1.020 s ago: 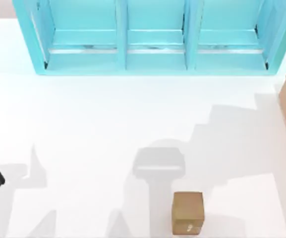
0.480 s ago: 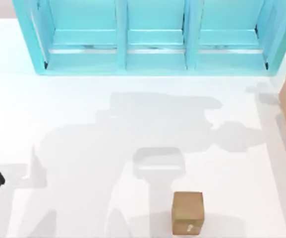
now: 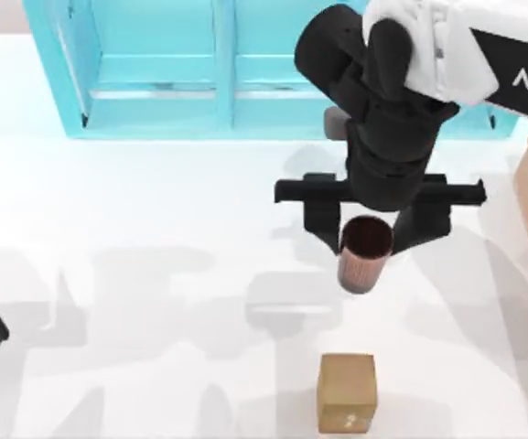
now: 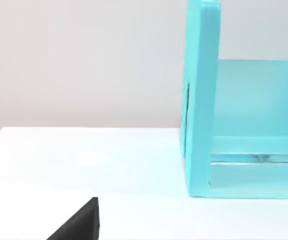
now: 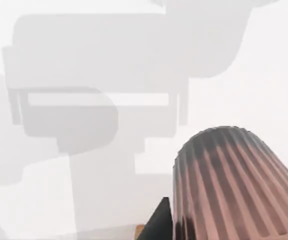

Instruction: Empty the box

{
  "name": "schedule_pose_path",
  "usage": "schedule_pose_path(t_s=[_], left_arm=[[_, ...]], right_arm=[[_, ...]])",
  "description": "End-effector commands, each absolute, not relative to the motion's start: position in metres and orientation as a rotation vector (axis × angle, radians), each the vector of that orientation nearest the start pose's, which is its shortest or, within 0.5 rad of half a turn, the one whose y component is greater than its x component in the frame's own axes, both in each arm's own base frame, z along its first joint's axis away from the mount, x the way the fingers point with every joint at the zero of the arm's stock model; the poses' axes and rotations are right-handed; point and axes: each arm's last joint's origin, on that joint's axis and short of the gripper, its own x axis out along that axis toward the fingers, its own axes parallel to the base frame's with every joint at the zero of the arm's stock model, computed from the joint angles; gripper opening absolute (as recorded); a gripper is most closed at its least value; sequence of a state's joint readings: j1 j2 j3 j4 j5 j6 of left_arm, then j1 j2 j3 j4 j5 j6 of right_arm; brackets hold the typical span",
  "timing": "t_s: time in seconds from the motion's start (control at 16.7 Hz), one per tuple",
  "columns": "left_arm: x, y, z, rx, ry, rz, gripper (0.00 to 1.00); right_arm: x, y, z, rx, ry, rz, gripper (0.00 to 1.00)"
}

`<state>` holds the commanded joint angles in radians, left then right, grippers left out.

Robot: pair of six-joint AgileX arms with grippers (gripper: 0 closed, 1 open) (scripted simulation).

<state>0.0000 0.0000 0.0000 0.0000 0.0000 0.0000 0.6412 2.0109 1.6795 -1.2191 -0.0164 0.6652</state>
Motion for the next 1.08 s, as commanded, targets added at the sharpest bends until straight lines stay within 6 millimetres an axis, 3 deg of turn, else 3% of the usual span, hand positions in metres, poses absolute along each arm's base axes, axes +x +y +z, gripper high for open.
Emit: schedule_pose_path(t_s=[0.12, 0.24, 0.6, 1.08], left_arm=[[0.106, -0.001, 0.160, 0.000, 0.000, 0.000, 1.00], [0.106, -0.001, 0.160, 0.000, 0.000, 0.000, 1.00], [0.106, -0.001, 0.160, 0.000, 0.000, 0.000, 1.00], [0.106, -0.001, 0.160, 0.000, 0.000, 0.000, 1.00]], right_arm=[[0.294, 0.256, 0.206, 0.022, 1.573, -0.001, 0.00], [0.287, 0.263, 0.200, 0.013, 1.577, -0.009, 0.00], [0.287, 0.262, 0.200, 0.019, 1.578, -0.012, 0.00], [0.284, 0.263, 0.155, 0.014, 1.578, -0.011, 0.00]])
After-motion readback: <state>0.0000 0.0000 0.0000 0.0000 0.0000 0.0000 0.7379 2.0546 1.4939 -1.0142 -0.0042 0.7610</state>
